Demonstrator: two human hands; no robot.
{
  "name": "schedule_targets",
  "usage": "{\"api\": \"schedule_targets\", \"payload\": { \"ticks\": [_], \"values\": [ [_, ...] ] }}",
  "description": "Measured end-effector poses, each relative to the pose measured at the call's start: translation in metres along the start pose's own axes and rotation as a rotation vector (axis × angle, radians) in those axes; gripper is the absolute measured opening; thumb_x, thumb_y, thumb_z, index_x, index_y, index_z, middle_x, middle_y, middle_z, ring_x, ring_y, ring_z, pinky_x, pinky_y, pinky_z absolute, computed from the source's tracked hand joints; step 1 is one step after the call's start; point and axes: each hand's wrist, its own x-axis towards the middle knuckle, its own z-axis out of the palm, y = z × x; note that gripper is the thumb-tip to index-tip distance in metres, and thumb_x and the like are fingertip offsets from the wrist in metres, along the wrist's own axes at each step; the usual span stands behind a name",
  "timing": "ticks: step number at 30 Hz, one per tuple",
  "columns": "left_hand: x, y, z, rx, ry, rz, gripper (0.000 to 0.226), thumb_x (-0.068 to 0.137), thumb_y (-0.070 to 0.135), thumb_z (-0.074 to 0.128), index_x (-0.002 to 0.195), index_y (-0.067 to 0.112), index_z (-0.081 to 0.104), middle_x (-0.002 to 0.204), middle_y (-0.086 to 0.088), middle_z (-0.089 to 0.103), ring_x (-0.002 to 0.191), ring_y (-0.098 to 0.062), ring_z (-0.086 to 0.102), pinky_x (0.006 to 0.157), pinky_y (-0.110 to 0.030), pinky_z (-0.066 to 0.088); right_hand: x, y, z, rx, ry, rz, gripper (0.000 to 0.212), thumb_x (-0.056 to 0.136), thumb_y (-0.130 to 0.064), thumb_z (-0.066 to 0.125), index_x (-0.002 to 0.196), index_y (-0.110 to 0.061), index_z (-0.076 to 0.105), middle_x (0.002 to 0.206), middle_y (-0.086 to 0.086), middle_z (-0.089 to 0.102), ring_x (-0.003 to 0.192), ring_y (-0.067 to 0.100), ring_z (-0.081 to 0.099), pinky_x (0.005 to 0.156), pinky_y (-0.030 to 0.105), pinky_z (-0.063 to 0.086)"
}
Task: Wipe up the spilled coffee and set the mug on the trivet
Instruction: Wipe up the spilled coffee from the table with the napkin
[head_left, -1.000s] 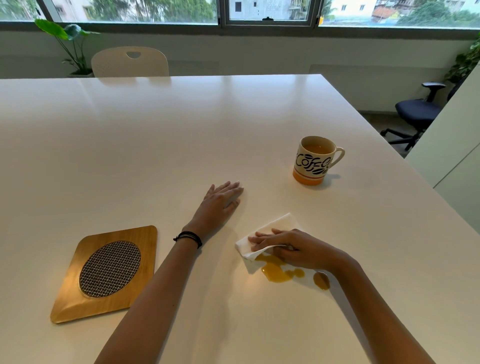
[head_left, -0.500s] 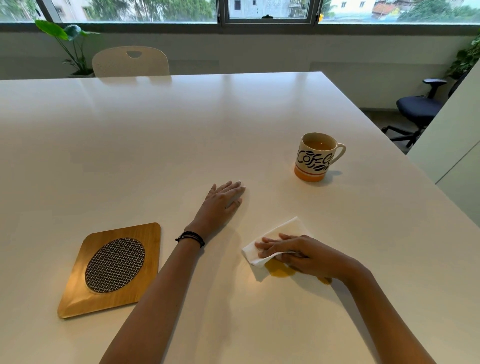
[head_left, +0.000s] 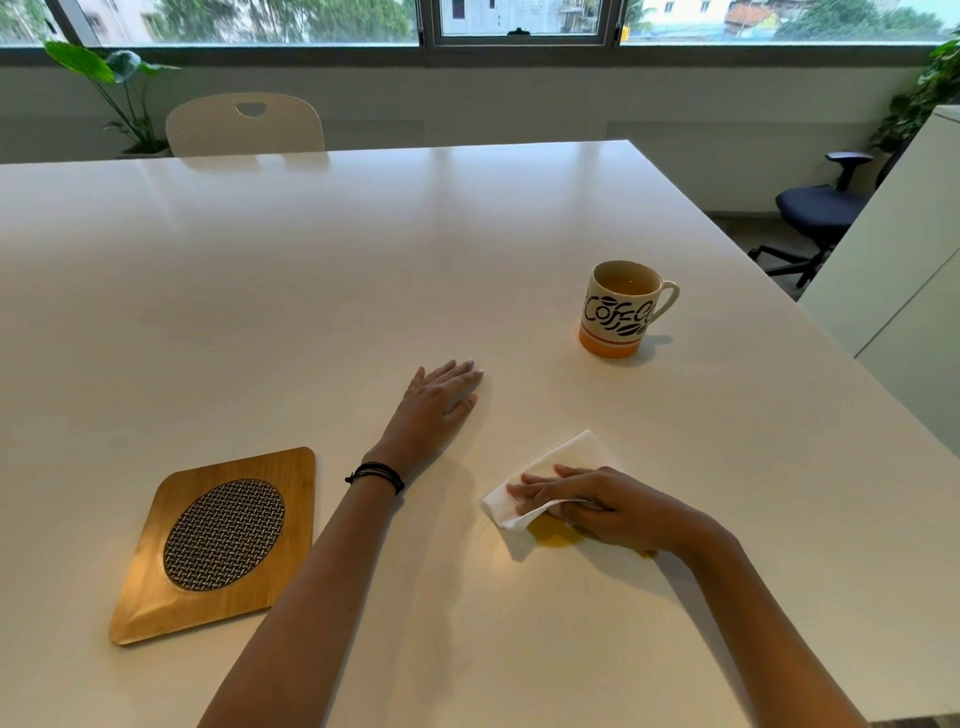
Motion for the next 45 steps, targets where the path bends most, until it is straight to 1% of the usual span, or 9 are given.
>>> {"api": "schedule_targets", "payload": {
  "ticks": [3,7,14,23,27,36,40,43,45],
  "values": [
    [-0.001,-0.001,0.001,0.006,0.005,0.006,0.039,0.097,0.025,0.039,0.136,0.022,0.043,0.149,0.003,0.036,0.141,-0.011,0.022,0.117,-0.037,0.004,-0.003,-0.002,0.002,0.005,0.013,-0.01,0.037,0.097,-0.02,0.038,0.123,-0.046,0.046,0.143,-0.018,0.042,0.138,0.006,0.03,0.119,0.044,0.015],
    [0.0,0.001,0.0,0.01,0.001,0.004,0.039,0.097,0.025,0.039,0.136,0.021,0.044,0.149,0.003,0.036,0.141,-0.011,0.022,0.117,-0.036,0.004,-0.009,-0.004,0.006,0.053,0.037,-0.056,0.039,0.096,-0.009,0.04,0.122,-0.034,0.053,0.137,-0.022,0.046,0.132,-0.006,0.034,0.116,0.018,0.014],
    [-0.003,0.002,-0.002,0.007,-0.007,-0.001,0.039,0.097,0.024,0.039,0.136,0.021,0.043,0.149,0.003,0.035,0.141,-0.011,0.022,0.117,-0.038,0.005,-0.019,-0.006,0.013,0.094,0.061,-0.08,0.038,0.096,-0.013,0.041,0.116,-0.043,0.052,0.131,-0.033,0.045,0.13,-0.009,0.034,0.108,0.004,0.012],
    [-0.004,0.005,-0.003,0.011,-0.012,-0.005,0.038,0.097,0.023,0.04,0.135,0.02,0.044,0.15,0.002,0.035,0.142,-0.012,0.022,0.117,-0.039,0.005,-0.02,-0.007,0.013,0.085,0.056,-0.079,0.04,0.096,-0.013,0.041,0.117,-0.045,0.052,0.132,-0.034,0.044,0.132,-0.007,0.034,0.11,0.006,0.012],
    [-0.004,0.005,-0.002,0.004,-0.01,-0.005,0.039,0.097,0.024,0.04,0.136,0.021,0.044,0.15,0.002,0.035,0.142,-0.011,0.022,0.118,-0.038,0.005,-0.024,-0.006,0.014,0.075,0.051,-0.067,0.037,0.096,-0.012,0.041,0.119,-0.037,0.055,0.135,-0.025,0.047,0.132,-0.006,0.035,0.112,0.009,0.013],
    [-0.004,0.004,-0.003,-0.003,-0.019,-0.007,0.039,0.097,0.023,0.04,0.136,0.02,0.043,0.15,0.002,0.035,0.142,-0.011,0.022,0.119,-0.04,0.005,-0.034,-0.008,0.018,0.041,0.047,-0.069,0.04,0.096,-0.01,0.039,0.118,-0.041,0.054,0.136,-0.026,0.046,0.132,-0.007,0.034,0.111,0.008,0.011],
    [-0.005,0.006,-0.003,-0.01,-0.015,-0.013,0.039,0.097,0.023,0.04,0.136,0.02,0.044,0.15,0.002,0.035,0.142,-0.011,0.022,0.119,-0.04,0.005,-0.037,-0.009,0.019,0.032,0.037,-0.073,0.037,0.096,-0.01,0.039,0.119,-0.035,0.055,0.137,-0.023,0.045,0.132,-0.006,0.033,0.113,0.011,0.011],
    [-0.005,0.005,-0.003,-0.007,-0.016,-0.011,0.039,0.097,0.023,0.041,0.135,0.02,0.044,0.149,0.002,0.035,0.142,-0.011,0.022,0.119,-0.04,0.006,-0.038,-0.012,0.016,0.049,0.057,-0.046,0.037,0.097,-0.012,0.04,0.123,-0.033,0.054,0.136,-0.018,0.049,0.13,-0.004,0.038,0.114,0.015,0.015],
    [-0.004,0.005,-0.003,-0.008,-0.018,-0.013,0.039,0.097,0.022,0.041,0.135,0.02,0.045,0.149,0.002,0.036,0.141,-0.012,0.023,0.118,-0.04,0.006,-0.039,-0.017,0.014,0.122,0.111,-0.021,0.036,0.097,-0.014,0.041,0.127,-0.029,0.053,0.134,-0.01,0.055,0.124,0.001,0.047,0.11,0.018,0.027]
  ]
}}
